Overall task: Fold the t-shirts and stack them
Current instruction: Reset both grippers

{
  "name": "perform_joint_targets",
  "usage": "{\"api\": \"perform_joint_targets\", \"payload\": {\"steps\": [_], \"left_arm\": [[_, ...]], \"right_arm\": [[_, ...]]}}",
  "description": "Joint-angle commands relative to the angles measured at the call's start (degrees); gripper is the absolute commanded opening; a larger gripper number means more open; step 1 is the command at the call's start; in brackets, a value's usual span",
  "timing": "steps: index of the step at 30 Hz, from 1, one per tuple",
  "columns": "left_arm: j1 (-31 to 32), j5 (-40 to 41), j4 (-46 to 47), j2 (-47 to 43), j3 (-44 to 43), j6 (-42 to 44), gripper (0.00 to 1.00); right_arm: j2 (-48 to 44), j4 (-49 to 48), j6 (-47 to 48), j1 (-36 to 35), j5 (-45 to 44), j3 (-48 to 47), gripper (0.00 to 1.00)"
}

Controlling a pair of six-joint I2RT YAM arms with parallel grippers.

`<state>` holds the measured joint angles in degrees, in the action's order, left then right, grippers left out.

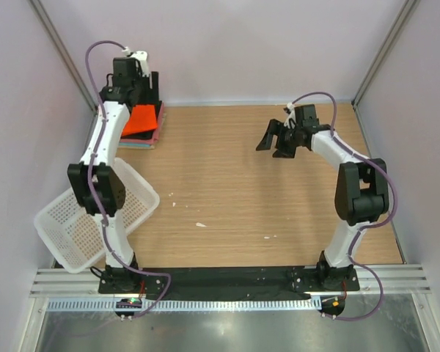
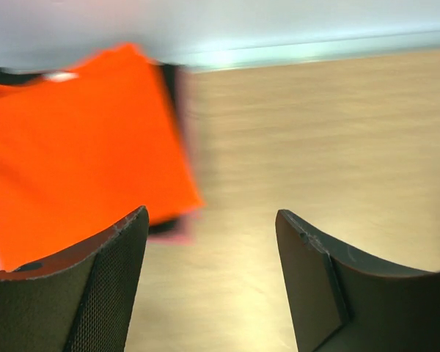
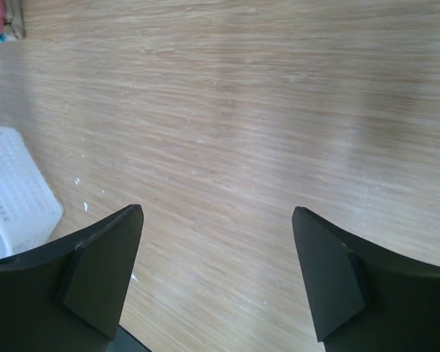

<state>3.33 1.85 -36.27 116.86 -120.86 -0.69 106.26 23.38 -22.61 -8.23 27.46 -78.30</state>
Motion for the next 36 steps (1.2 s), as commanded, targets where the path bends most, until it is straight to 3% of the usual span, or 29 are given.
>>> {"api": "perform_joint_targets", "payload": {"steps": [1, 2, 5, 7, 11, 17, 23, 36], "left_arm": [[4.47, -16.16, -1.79, -13.82, 9.30, -12.11, 0.71], [5.79, -18.35, -0.31, -15.85, 11.85, -13.10, 0.72], [11.85, -22.41, 1.55, -23.59, 22.22, -15.74, 0.80], [16.33, -21.89, 3.56, -29.11, 29.67, -16.62, 0.99], [20.83, -20.92, 9.28, -37.48, 41.56, -22.24, 1.00], [22.07, -18.38, 12.19, -45.65, 53.77, -24.27, 1.00], [22.15, -16.79, 16.67, -51.37, 59.95, -26.64, 1.00], [22.07, -13.18, 12.89, -53.40, 56.96, -25.50, 1.00]], "right_arm": [[-11.31, 4.65, 0.20, -0.56, -1.97, -3.35, 0.91], [-12.90, 4.66, -0.41, -0.73, -2.76, -2.74, 0.99], [-19.49, 5.01, -1.38, -2.31, -4.86, 0.86, 1.00], [-24.22, 6.76, -2.08, -3.19, -6.80, 3.41, 1.00], [-32.41, 7.92, -5.07, -3.37, -13.30, 8.24, 1.00], [-45.16, 0.88, -8.94, -3.37, -12.43, 21.25, 1.00], [-49.74, 0.53, -9.03, -3.37, -13.13, 24.43, 1.00], [-47.90, 2.38, -7.01, -3.46, -15.24, 20.82, 1.00]]}}
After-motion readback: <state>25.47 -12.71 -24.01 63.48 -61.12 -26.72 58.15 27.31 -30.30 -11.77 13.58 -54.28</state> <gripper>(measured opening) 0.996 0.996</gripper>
